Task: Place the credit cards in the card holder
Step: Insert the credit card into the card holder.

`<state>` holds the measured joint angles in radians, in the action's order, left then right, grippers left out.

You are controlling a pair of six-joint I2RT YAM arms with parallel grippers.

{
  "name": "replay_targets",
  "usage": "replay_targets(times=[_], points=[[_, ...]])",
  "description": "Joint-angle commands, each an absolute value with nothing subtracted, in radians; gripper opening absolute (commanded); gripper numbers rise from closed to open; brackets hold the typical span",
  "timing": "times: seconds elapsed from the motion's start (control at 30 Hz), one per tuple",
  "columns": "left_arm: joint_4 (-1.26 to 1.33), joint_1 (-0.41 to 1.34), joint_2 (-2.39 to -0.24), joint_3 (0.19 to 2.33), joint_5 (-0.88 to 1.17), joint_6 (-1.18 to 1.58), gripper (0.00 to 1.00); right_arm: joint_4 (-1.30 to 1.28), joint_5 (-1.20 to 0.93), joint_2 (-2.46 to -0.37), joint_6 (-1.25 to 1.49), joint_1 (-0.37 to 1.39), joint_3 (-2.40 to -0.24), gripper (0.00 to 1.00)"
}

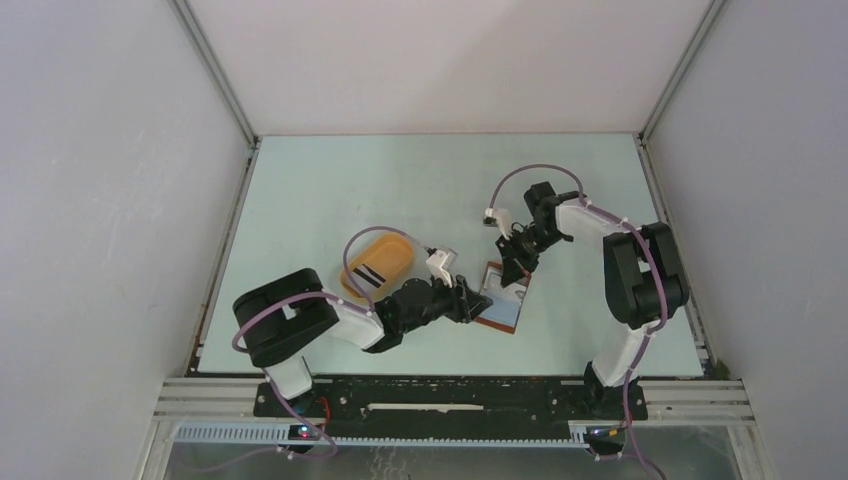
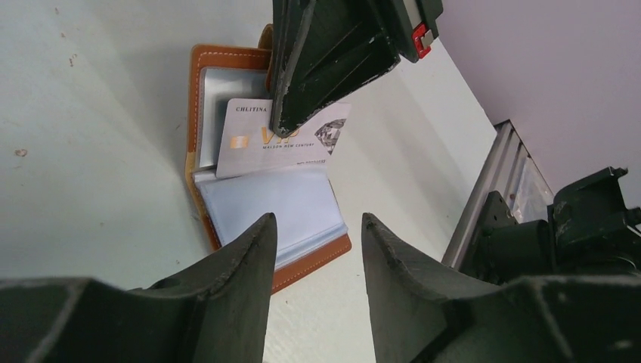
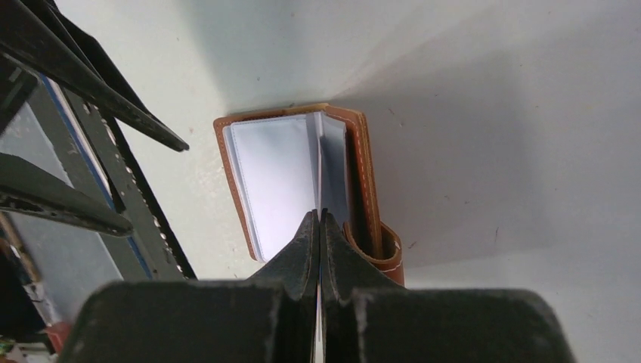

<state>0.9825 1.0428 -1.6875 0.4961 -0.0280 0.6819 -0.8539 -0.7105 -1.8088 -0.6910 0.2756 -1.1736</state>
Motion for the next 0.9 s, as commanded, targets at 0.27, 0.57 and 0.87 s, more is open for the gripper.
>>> replay_targets(times=[0.27, 0.57, 0.87], points=[[1.027, 1.102, -1.765, 0.502, -0.166, 0.791, 0.49, -0.710, -0.791, -1.828, -0.480, 0.207, -1.144, 0.00], [0.914, 1.124, -1.722, 0.473, -0.270, 0.929, 0.56, -0.541, -0.822, -1.775, -0.359, 0.175, -1.028, 0.00], [0.796, 1.127, -1.770, 0.518, -0.288, 1.020, 0.58, -0.513, -0.815, -1.746, -0.309, 0.152, -0.985, 0.00]])
